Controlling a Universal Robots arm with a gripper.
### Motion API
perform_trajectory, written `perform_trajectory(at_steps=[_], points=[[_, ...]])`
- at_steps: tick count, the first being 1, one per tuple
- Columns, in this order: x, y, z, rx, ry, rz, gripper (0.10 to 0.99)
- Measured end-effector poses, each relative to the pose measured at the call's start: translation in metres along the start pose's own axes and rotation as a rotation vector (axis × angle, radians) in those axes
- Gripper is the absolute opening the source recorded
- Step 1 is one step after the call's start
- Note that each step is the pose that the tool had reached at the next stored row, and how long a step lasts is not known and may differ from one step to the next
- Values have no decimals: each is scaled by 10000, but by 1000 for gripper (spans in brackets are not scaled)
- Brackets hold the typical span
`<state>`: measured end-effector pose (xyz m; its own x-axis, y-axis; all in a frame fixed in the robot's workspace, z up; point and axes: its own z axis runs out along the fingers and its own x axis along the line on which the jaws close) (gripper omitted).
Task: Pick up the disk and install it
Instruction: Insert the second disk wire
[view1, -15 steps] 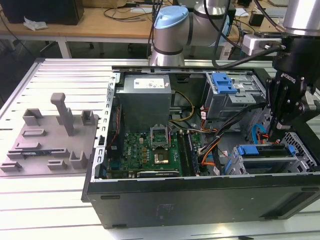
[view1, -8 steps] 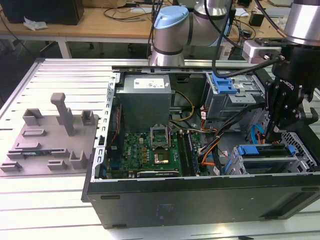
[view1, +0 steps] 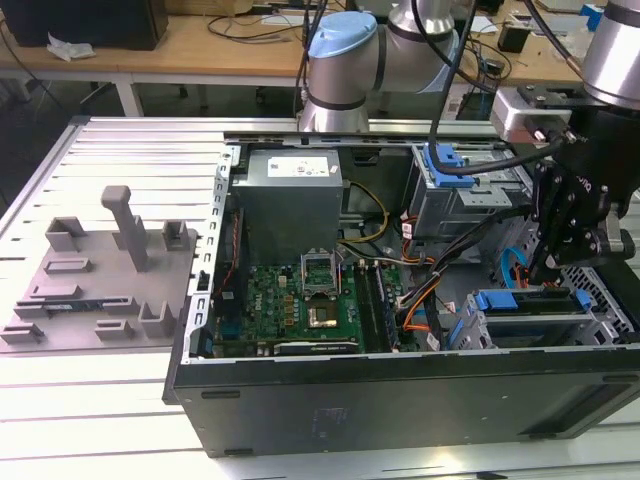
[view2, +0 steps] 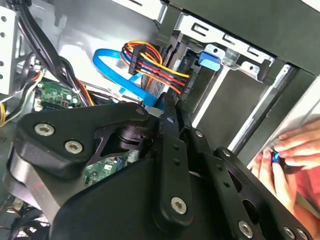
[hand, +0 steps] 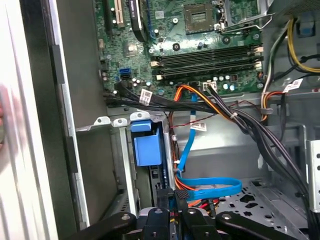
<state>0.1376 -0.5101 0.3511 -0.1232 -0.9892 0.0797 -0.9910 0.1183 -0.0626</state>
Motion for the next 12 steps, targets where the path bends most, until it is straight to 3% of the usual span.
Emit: perform_trajectory(at_steps=[3, 7, 12], points=[[18, 0, 4, 6, -110, 7, 161], [20, 3, 3, 25, -128, -21, 161], [55, 13, 8, 102, -279, -189, 161]])
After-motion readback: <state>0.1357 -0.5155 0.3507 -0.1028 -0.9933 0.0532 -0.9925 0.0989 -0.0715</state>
